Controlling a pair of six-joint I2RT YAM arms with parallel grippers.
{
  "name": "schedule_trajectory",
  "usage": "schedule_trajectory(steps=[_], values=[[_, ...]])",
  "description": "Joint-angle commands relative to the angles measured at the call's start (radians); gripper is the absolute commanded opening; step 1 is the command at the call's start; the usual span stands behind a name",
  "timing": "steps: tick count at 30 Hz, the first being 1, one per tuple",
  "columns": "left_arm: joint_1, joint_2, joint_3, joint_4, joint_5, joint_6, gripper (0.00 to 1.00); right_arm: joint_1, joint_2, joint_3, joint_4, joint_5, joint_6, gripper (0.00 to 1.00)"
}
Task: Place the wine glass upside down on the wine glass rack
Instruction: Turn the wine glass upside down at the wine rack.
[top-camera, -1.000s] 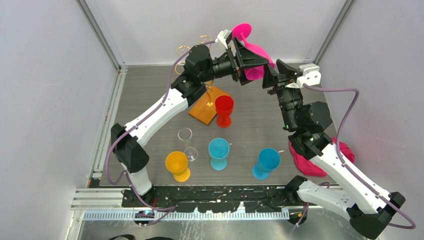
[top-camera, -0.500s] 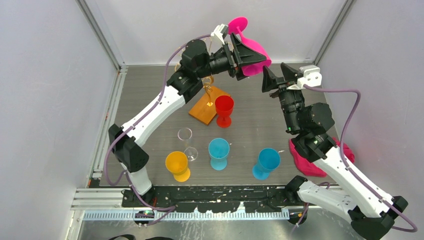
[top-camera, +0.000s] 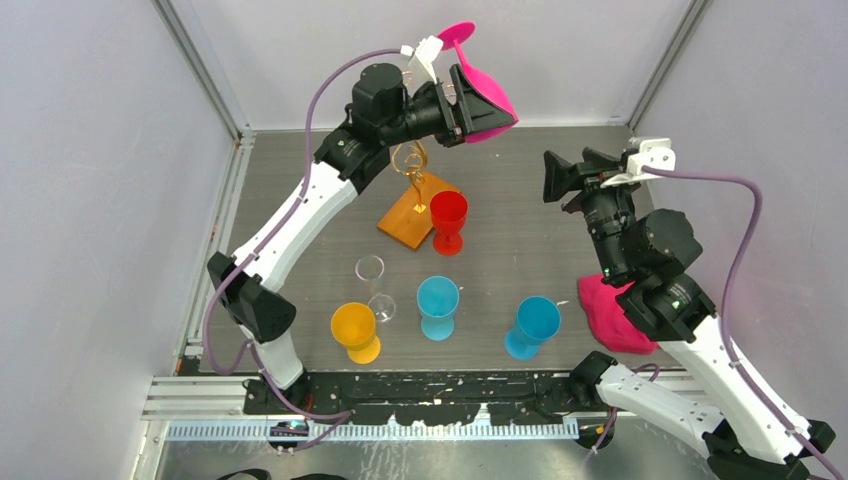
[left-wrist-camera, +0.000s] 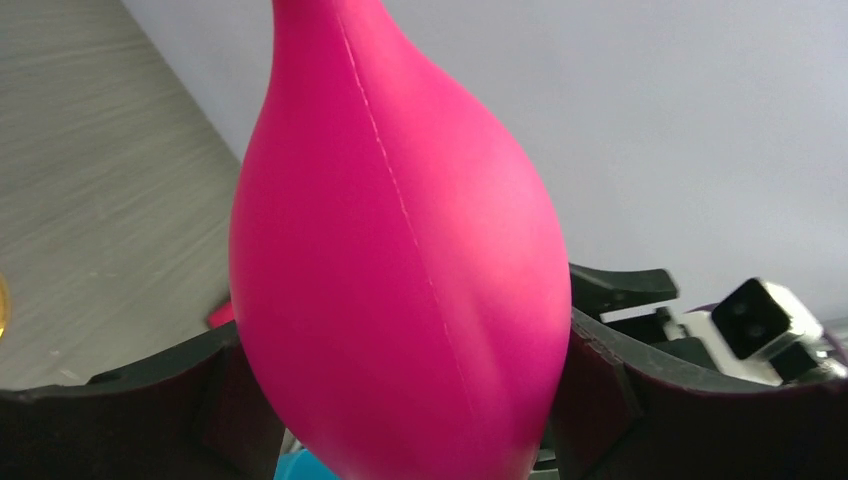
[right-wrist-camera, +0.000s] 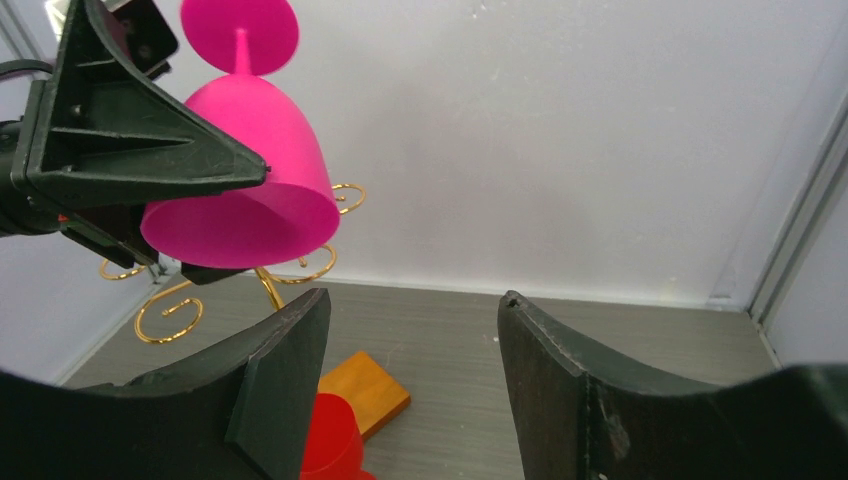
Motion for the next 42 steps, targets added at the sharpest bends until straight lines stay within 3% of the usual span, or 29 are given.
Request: schedule_trajectory(steps=[1, 10, 15, 24, 34, 42], values=[[-0.001, -0.061, 0.041, -0.105, -0.061, 0.260, 0.79, 0.006, 0.005, 0.125, -0.160, 0.082, 0.133, 0.66], [-0.117, -0.135, -0.045, -0.157, -0.274, 0.571, 0.78, 0.006, 0.188, 0.468, -0.455, 0.227, 0.400, 0.59], [-0.174, -0.183, -0.137, -0.110, -0.369, 0.694, 0.78, 0.007, 0.287, 0.649, -0.573, 0.247, 0.550, 0.58], [-0.214, -0.264, -0.336, 0.044, -0.444, 0.790, 0.77, 0.004, 0.366, 0.772, -0.625, 0.193, 0.763, 0.52], [-0.229, -0.340, -0.504, 0.175, -0.475, 0.852, 0.77, -0.055, 0.582, 1.005, -0.690, -0.034, 0.866, 0.52], [-0.239, -0.370, -0.565, 0.230, -0.490, 0.872, 0.77, -0.291, 0.793, 1.231, -0.746, -0.439, 0.993, 0.52]])
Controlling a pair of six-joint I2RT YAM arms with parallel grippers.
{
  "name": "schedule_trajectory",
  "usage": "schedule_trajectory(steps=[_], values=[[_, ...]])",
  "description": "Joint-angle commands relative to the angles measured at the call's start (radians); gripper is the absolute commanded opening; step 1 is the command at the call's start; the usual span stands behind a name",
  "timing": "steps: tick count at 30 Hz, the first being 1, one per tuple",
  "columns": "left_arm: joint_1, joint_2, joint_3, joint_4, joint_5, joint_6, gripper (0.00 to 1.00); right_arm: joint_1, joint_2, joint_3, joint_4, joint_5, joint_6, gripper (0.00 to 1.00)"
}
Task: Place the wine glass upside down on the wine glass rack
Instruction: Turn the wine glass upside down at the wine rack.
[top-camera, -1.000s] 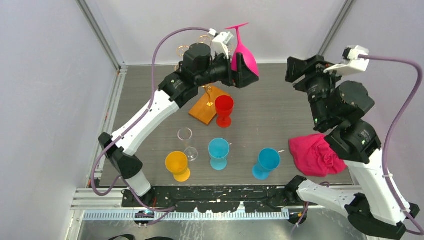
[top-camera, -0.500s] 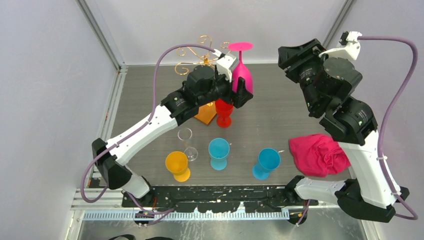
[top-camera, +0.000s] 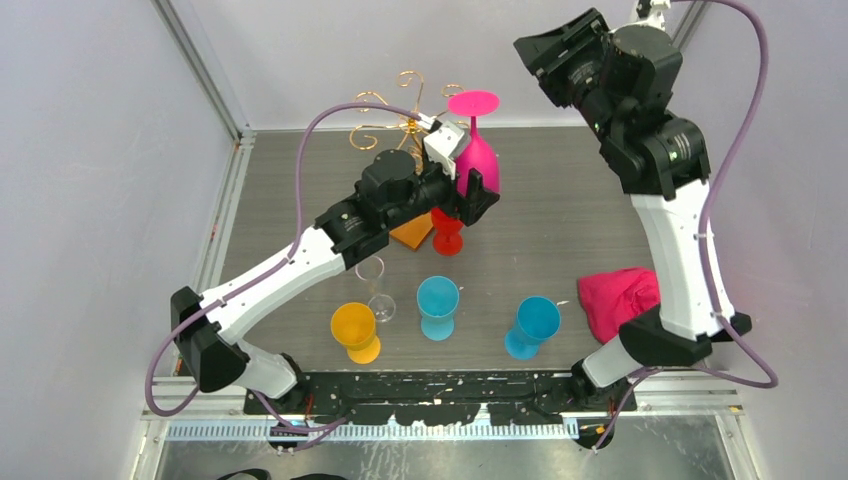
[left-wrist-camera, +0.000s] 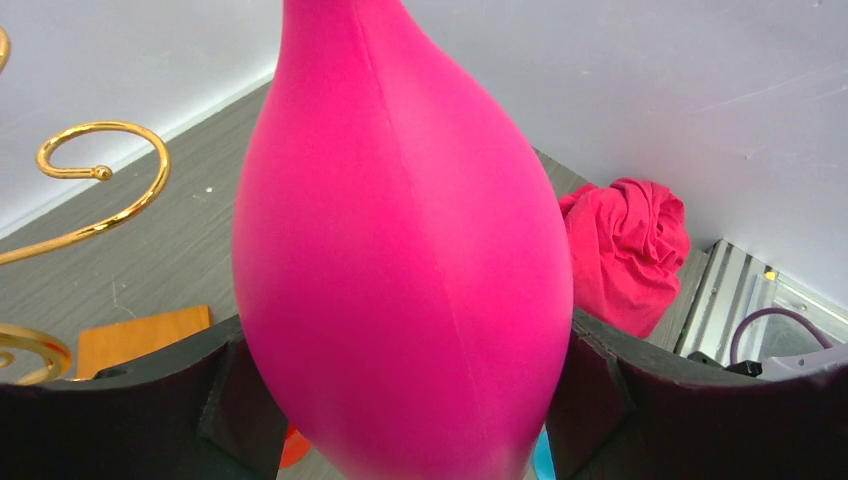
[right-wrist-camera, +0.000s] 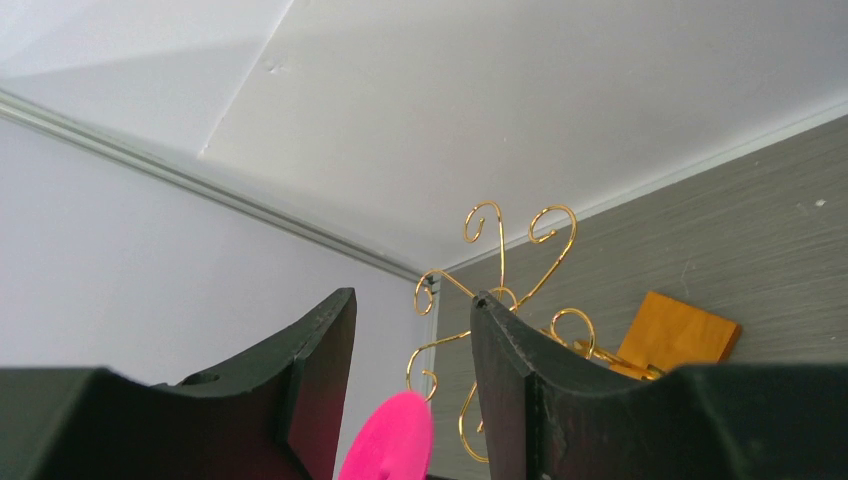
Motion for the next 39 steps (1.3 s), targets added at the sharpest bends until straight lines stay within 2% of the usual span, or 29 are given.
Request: schedule_trajectory(steps=[1, 8, 11, 16, 27, 39], values=[[-0.010, -0.051, -0.025, 0.122, -0.026, 0.036, 0.77, -0.134, 0.055, 0.062, -0.018, -0.293, 0.121, 0.52], [-0.011, -0.073, -0.102, 0.210, -0.027, 0.069, 0.76, -0.286, -0.001, -0.177, 0.140, -0.556, 0.266, 0.51], [-0.013, -0.071, -0.138, 0.269, -0.028, 0.097, 0.76, -0.324, -0.024, -0.274, 0.220, -0.677, 0.334, 0.52], [-0.016, -0.058, -0.184, 0.329, -0.039, 0.145, 0.75, -0.356, -0.083, -0.428, 0.342, -0.792, 0.410, 0.53], [-0.016, -0.035, -0.272, 0.446, -0.060, 0.218, 0.72, -0.368, -0.259, -0.701, 0.504, -0.877, 0.512, 0.53], [-0.016, 0.001, -0.291, 0.518, -0.060, 0.219, 0.72, -0.368, -0.356, -0.848, 0.549, -0.897, 0.549, 0.53]])
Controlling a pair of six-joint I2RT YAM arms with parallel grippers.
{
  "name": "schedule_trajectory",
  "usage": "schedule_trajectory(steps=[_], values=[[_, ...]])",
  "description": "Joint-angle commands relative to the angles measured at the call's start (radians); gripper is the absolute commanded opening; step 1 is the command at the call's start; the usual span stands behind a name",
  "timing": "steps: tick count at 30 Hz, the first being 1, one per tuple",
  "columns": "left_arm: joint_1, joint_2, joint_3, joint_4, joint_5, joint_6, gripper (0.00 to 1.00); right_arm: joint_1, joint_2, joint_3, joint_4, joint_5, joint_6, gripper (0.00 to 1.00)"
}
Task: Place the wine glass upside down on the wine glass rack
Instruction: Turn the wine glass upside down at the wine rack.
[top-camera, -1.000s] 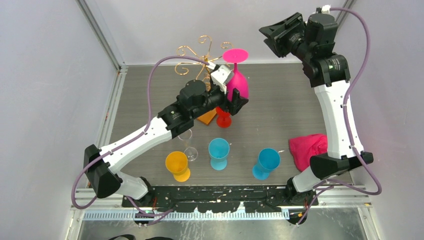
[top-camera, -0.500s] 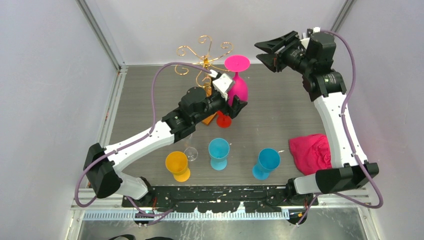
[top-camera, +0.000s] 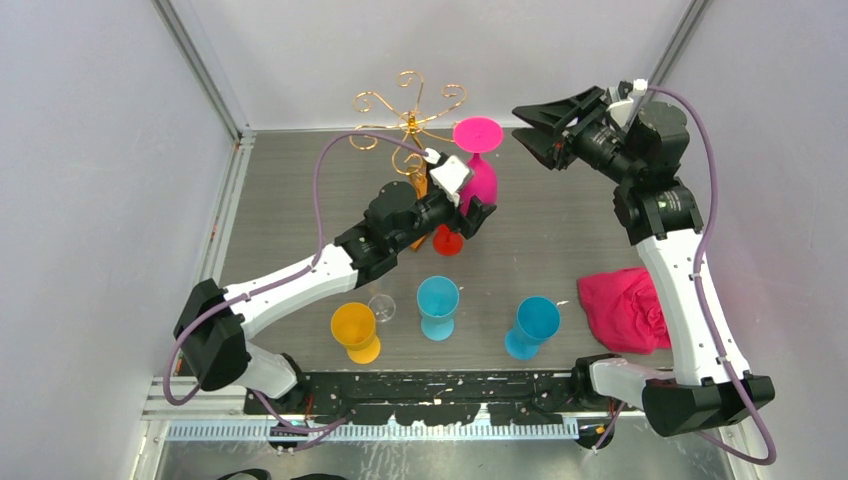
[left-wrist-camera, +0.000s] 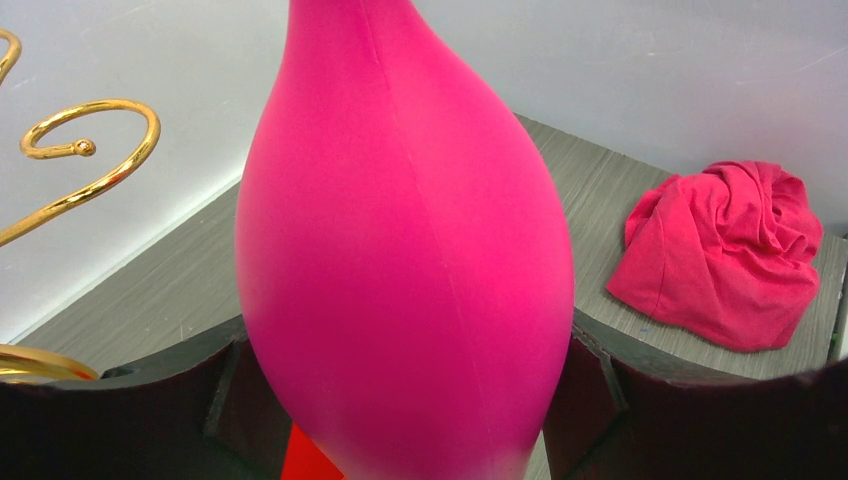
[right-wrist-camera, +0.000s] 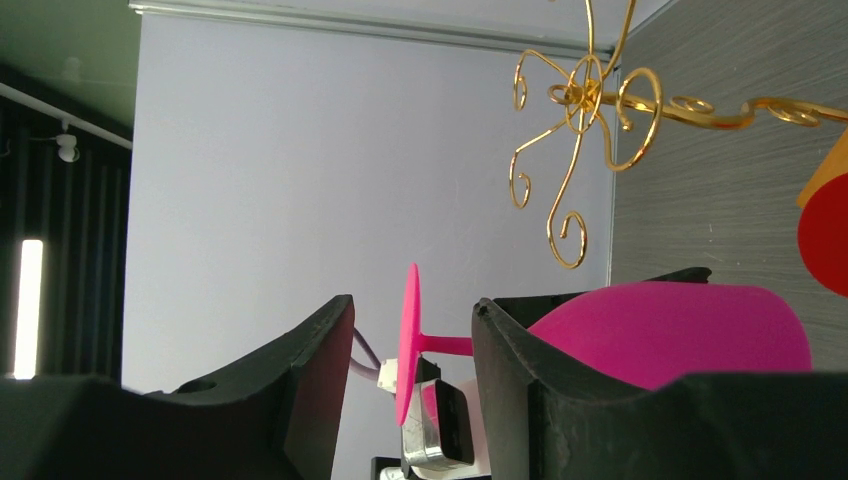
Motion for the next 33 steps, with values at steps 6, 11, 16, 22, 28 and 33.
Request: schedule_trajectory(steps=[6, 11, 16, 22, 28, 33], values=[[-0.005, 0.024, 0.014, 0.109, -0.012, 0.024, 0.71, -0.005, -0.042, -0.087, 0.091, -0.042, 0.040, 0.52], [-0.005, 0.047, 0.021, 0.109, -0.011, 0.025, 0.71, -0.004, -0.059, -0.092, 0.085, -0.043, 0.033, 0.52], [-0.005, 0.058, 0.026, 0.109, -0.012, 0.027, 0.71, -0.004, -0.075, -0.094, 0.074, -0.043, 0.026, 0.52], [-0.005, 0.067, 0.034, 0.106, -0.009, 0.030, 0.71, -0.004, -0.087, -0.109, 0.070, -0.046, 0.023, 0.52], [-0.009, 0.080, 0.047, 0.103, 0.000, 0.029, 0.71, -0.002, -0.096, -0.126, 0.072, -0.046, 0.022, 0.51], [-0.017, 0.089, 0.057, 0.096, 0.004, 0.038, 0.70, 0.007, -0.094, -0.129, 0.075, -0.042, 0.021, 0.49]])
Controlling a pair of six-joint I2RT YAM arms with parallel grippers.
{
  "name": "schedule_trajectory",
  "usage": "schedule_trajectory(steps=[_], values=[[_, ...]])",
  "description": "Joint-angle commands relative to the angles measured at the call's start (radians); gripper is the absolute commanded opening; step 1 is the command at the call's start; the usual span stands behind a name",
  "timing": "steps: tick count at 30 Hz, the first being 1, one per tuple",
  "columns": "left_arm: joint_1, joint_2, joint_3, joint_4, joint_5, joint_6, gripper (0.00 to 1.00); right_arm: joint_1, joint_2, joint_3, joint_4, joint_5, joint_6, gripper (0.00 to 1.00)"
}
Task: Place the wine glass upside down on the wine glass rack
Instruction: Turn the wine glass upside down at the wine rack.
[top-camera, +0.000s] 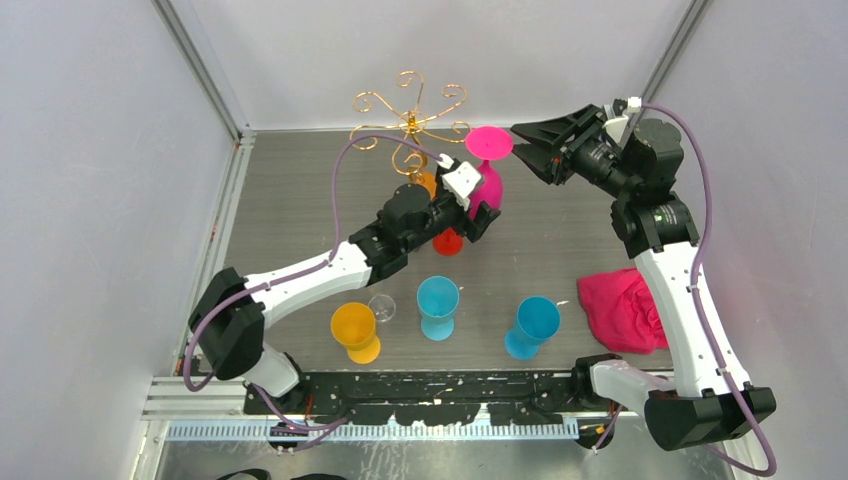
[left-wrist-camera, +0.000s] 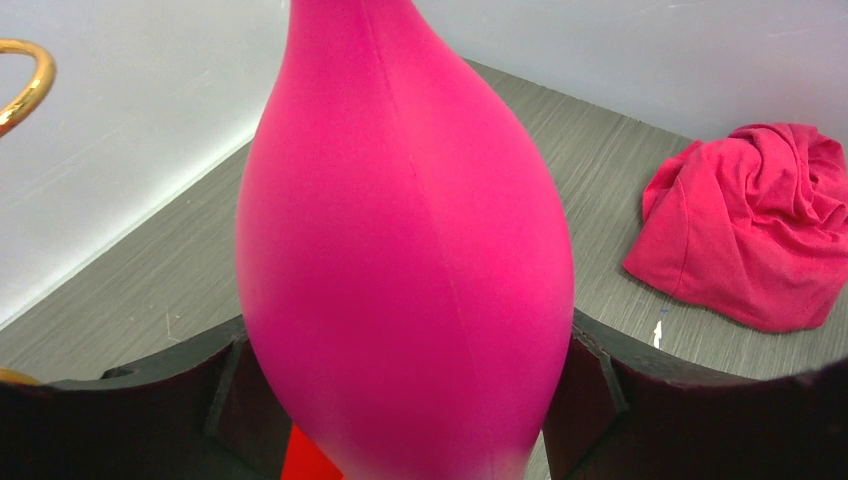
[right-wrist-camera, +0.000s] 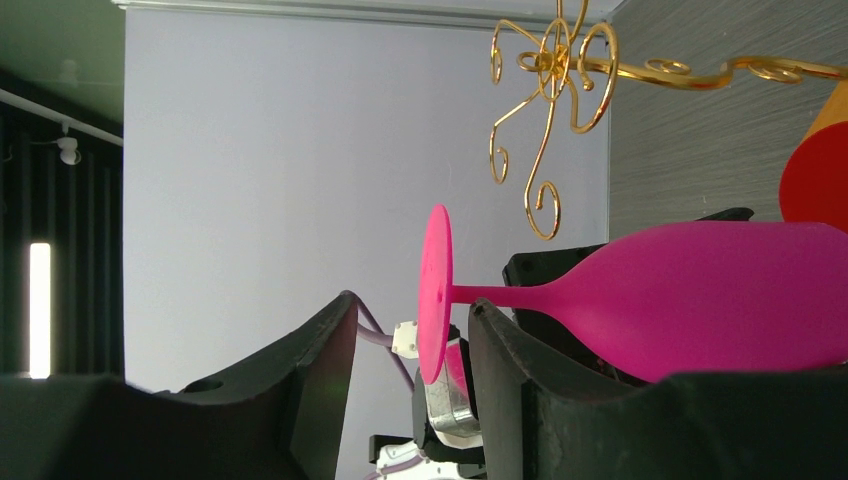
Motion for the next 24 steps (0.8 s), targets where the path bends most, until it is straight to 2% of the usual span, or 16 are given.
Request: schedule_trajectory(steps=[1, 8, 19, 24], values=[[-0.013, 0.003, 0.057, 0.061, 0.003, 0.016, 0.70, 0.009, -0.024, 0.001, 0.042, -0.022, -0.007, 0.48], [-0.022, 0.012, 0.064, 0.061, 0.005, 0.024, 0.71, 0.020, -0.018, -0.004, 0.044, -0.013, -0.011, 0.45], [-0.029, 0.027, 0.072, 0.061, 0.008, 0.031, 0.70, 0.047, -0.015, 0.000, 0.037, 0.006, -0.017, 0.34], [-0.031, 0.034, 0.077, 0.061, 0.010, 0.029, 0.70, 0.057, -0.016, -0.009, 0.030, 0.013, -0.021, 0.23]])
